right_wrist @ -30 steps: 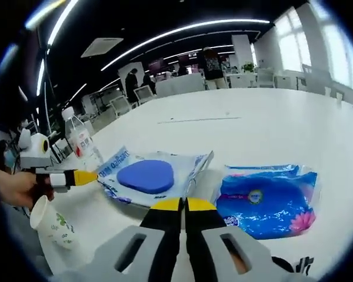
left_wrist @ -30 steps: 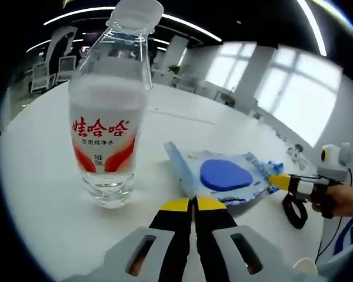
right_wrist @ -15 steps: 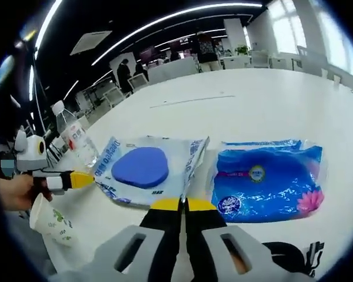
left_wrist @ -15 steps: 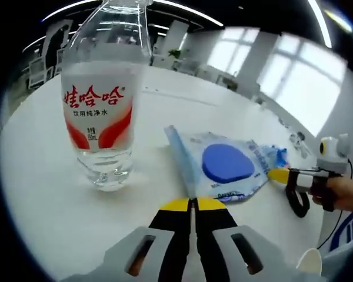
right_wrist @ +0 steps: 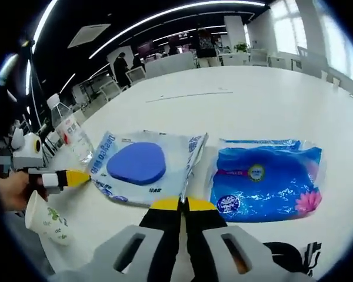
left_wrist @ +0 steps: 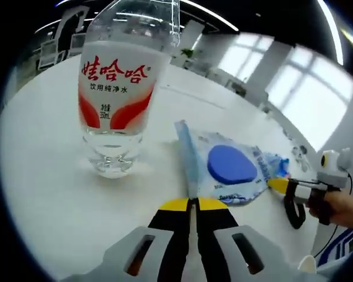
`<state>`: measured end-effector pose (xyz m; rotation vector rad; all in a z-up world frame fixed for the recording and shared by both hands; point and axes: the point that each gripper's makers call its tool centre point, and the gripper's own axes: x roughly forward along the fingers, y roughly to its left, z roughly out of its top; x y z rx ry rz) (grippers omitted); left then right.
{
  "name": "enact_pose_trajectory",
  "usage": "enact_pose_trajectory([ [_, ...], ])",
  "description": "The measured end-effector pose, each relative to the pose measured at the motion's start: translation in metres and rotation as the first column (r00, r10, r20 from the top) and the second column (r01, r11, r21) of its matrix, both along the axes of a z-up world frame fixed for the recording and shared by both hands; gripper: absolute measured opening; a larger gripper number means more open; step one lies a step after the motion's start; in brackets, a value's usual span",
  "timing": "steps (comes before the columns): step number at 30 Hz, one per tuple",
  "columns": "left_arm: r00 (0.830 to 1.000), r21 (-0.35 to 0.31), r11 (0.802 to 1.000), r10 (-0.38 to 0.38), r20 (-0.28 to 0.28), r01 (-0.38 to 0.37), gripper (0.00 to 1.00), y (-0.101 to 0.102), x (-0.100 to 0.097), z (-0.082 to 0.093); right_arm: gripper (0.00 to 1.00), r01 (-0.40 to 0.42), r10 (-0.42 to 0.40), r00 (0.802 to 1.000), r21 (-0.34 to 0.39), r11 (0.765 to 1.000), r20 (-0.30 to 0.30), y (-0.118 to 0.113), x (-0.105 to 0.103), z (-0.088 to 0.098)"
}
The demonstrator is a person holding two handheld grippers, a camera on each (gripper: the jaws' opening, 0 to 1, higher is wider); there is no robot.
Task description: Arrange the tabletop items into an orderly group along one side of the table until the central work area is clear of visible clutter.
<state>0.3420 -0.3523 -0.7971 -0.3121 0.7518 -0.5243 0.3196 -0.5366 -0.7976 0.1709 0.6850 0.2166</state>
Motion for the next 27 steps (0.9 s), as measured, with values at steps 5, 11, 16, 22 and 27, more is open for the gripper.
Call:
enact_pose_trajectory([
  [5, 1.0, 0.022, 1.0, 0.0, 0.016, -0.001, 0.0, 0.0, 0.001, 0.0, 0.0, 0.002, -0.002, 1.0, -0.012, 1.0, 0.007, 0.0, 0.001, 0.001],
  [11, 0.998, 0.017, 1.0, 0.007, 0.065, -0.009, 0.0, 0.002, 0.002, 0.008, 0.17, -0.033, 0.035, 0.995, -0.033, 0.999, 0.088, 0.003, 0.003, 0.008],
  [16, 0.996, -0.004, 1.0, 0.02, 0.086, -0.019, 0.02, 0.003, 0.002, 0.019, 0.28, -0.053, 0.061, 0.99, -0.061, 0.997, 0.125, 0.003, 0.003, 0.013],
  [22, 0.984, -0.05, 0.997, 0.066, 0.163, -0.059, 0.17, 0.008, 0.006, 0.037, 0.34, 0.001, -0.004, 0.988, 0.019, 1.0, 0.157, -0.002, 0.003, 0.028],
  [27, 0.97, -0.078, 0.996, 0.059, 0.237, -0.041, 0.36, 0.009, 0.008, 0.057, 0.45, -0.038, 0.031, 0.978, 0.033, 0.999, 0.205, 0.004, -0.002, 0.043],
])
